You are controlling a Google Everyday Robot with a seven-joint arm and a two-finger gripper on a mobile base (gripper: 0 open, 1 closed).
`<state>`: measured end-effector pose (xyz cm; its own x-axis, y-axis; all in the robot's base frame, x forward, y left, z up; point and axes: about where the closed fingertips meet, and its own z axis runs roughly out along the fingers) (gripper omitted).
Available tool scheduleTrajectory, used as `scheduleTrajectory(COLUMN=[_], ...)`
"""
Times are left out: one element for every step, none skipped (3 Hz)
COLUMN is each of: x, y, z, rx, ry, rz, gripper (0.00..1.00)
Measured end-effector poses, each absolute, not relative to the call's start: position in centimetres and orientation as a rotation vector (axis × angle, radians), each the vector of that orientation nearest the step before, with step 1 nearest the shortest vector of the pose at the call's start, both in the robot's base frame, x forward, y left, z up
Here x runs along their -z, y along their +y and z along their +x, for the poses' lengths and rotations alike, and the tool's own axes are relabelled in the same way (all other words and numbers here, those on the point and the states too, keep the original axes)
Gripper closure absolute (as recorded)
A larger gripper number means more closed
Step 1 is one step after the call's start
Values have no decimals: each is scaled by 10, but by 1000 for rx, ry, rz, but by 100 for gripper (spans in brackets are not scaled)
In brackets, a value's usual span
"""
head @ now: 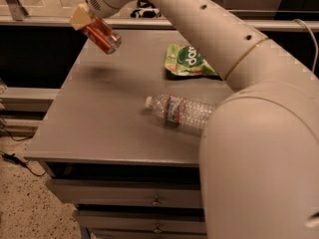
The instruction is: Place coke can upright
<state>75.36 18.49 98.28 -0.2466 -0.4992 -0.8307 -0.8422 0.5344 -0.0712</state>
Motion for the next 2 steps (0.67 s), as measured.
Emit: scheduleTrajectory(x=[-1000, -1007], y=[157, 128], z=[747, 737], rx=[-561, -593], ry=[1767, 1659], rz=[-1108, -1130], gripper=[100, 100])
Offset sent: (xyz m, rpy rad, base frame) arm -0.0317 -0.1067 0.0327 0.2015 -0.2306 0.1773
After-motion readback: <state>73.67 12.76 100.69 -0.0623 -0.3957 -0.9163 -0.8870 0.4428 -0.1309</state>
